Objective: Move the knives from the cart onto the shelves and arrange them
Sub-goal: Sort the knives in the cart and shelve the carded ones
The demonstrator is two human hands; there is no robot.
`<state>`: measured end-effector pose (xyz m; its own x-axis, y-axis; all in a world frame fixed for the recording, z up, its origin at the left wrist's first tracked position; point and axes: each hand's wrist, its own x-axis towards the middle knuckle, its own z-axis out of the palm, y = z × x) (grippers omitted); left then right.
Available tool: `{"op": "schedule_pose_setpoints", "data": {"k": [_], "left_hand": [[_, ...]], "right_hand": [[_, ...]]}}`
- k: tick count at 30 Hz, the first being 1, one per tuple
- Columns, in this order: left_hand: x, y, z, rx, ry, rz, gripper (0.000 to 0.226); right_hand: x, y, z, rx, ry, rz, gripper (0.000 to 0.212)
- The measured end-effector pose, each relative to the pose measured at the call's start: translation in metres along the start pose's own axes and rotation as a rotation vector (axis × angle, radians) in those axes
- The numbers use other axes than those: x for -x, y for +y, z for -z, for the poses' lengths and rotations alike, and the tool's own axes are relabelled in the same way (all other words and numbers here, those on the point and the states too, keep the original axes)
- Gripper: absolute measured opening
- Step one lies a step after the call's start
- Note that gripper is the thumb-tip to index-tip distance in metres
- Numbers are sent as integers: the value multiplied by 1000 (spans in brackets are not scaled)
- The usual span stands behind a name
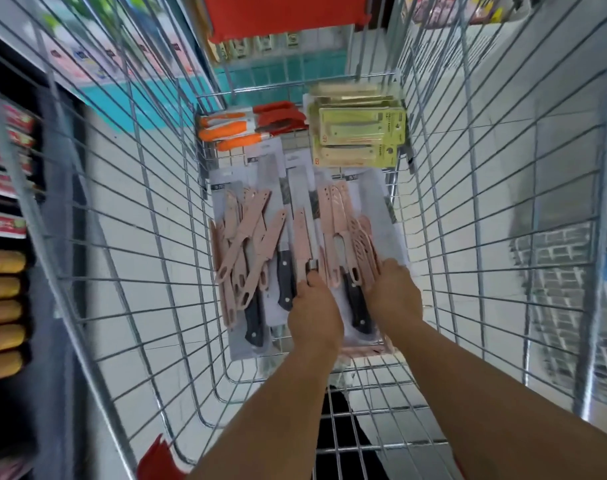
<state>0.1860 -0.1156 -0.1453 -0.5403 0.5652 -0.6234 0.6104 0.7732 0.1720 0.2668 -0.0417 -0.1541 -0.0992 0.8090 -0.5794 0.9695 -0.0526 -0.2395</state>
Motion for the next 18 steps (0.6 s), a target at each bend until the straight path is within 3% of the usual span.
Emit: {"op": "schedule_pose_setpoints", "data": {"k": [11,18], "left_hand": [[-1,-8,9,360,-88,116,14],[-13,-34,42,470,21,167,15]], "right_hand": [[5,-2,9,-58,-35,37,7],[21,-57,0,-196,-204,209,15]]}}
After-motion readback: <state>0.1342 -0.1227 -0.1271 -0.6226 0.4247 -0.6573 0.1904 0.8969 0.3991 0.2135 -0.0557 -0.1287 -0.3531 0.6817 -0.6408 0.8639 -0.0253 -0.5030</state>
